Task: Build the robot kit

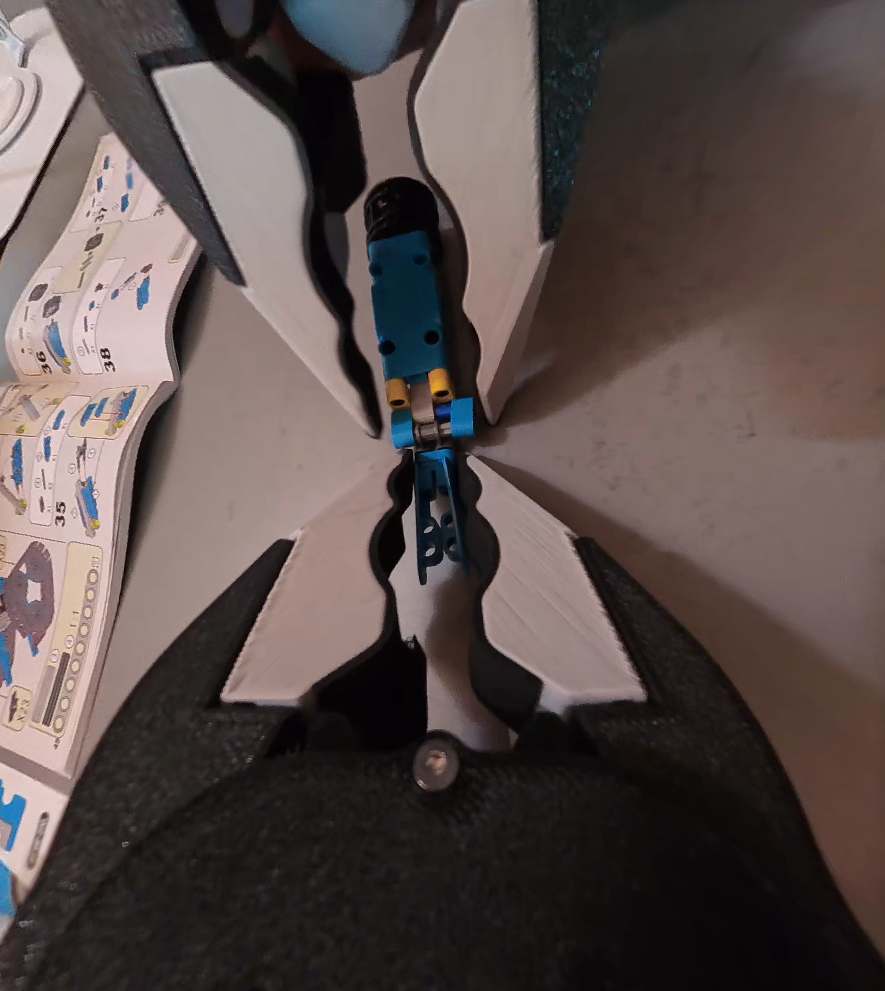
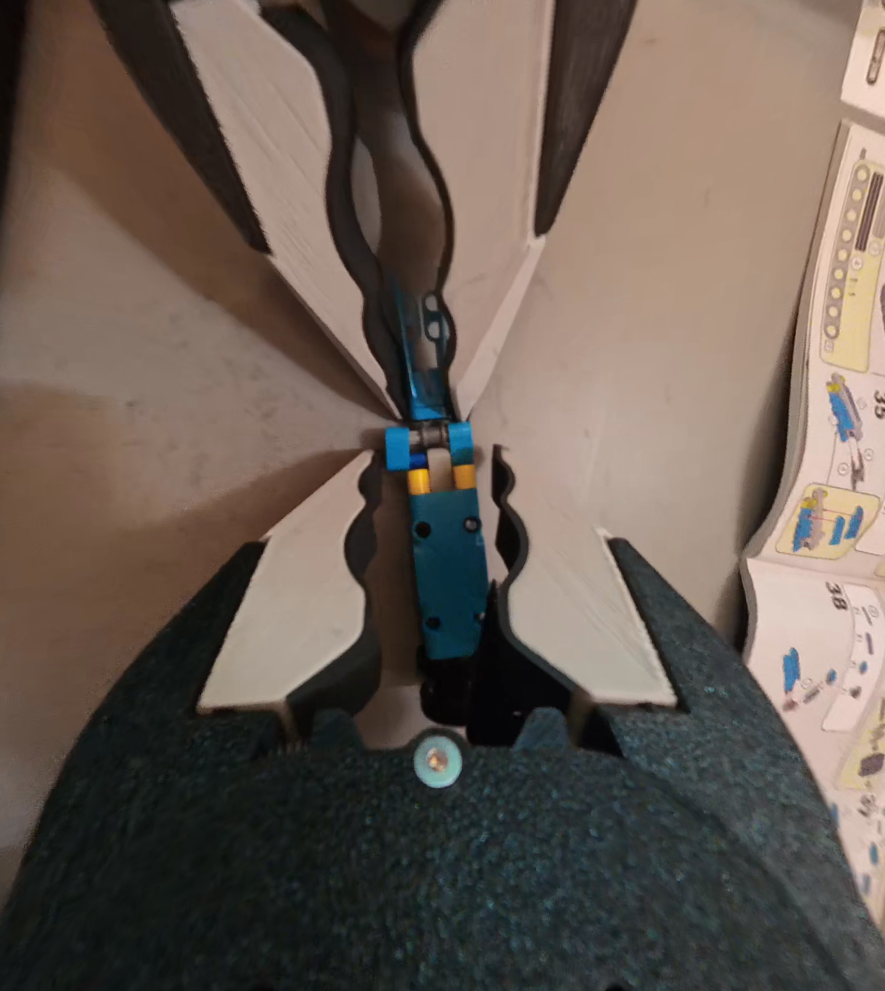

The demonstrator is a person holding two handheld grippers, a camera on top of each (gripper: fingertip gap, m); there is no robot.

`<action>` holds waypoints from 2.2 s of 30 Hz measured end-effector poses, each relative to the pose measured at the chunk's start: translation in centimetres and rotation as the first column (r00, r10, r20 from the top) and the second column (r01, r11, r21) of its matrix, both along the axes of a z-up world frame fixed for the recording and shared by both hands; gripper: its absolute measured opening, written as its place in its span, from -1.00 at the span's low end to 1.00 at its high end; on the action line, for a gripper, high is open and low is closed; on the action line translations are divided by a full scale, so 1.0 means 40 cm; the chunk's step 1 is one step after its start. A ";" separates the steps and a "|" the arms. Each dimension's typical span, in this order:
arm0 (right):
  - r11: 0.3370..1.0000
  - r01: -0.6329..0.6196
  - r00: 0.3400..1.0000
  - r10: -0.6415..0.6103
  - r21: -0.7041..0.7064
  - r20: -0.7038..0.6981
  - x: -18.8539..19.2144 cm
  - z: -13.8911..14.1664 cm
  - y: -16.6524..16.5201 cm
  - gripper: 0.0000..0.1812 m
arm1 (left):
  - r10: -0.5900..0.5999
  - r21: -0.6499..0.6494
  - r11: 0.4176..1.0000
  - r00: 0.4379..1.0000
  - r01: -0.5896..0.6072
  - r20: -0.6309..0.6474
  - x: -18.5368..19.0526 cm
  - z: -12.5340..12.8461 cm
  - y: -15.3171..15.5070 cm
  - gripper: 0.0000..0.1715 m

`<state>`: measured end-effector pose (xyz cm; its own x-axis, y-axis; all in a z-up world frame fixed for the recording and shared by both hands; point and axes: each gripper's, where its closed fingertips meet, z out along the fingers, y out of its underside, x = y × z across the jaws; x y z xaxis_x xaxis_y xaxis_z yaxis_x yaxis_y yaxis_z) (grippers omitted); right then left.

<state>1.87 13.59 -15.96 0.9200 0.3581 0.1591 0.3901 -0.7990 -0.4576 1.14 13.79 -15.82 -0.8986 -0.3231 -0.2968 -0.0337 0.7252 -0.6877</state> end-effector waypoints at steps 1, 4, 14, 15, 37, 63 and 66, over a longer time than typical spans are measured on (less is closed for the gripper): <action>1.000 -0.011 1.000 0.011 0.009 -0.020 -0.010 0.001 0.004 -0.63 | 0.000 -0.009 1.000 1.000 0.000 -0.012 -0.001 0.000 0.000 -0.83; 1.000 -0.025 1.000 0.025 -0.006 -0.015 -0.009 -0.001 0.006 -0.66 | 0.002 -0.035 0.999 0.999 -0.003 -0.046 0.000 -0.001 0.000 -0.83; 0.997 -0.081 0.994 0.080 -0.011 -0.077 -0.028 -0.003 0.003 -0.69 | -0.055 -0.130 0.991 0.969 0.024 -0.243 -0.021 -0.002 -0.006 -0.83; 0.996 -0.087 0.991 0.087 0.004 -0.101 -0.029 -0.003 0.004 -0.69 | -0.055 -0.143 0.990 0.960 0.016 -0.274 -0.021 -0.001 -0.006 -0.83; 1.000 -0.031 0.985 0.030 -0.002 -0.167 -0.017 -0.007 -0.009 -0.66 | -0.026 -0.144 0.989 0.952 -0.019 -0.304 -0.023 -0.004 -0.016 -0.41; 0.999 -0.021 0.980 0.030 0.045 -0.195 -0.026 -0.007 -0.002 -0.71 | 0.057 -0.125 0.987 0.956 -0.097 -0.289 -0.009 -0.006 -0.025 -0.68; 0.999 0.023 0.974 -0.013 0.040 -0.225 -0.025 -0.007 -0.002 -0.68 | 0.055 -0.137 0.985 0.948 -0.102 -0.314 -0.008 -0.007 -0.023 -0.67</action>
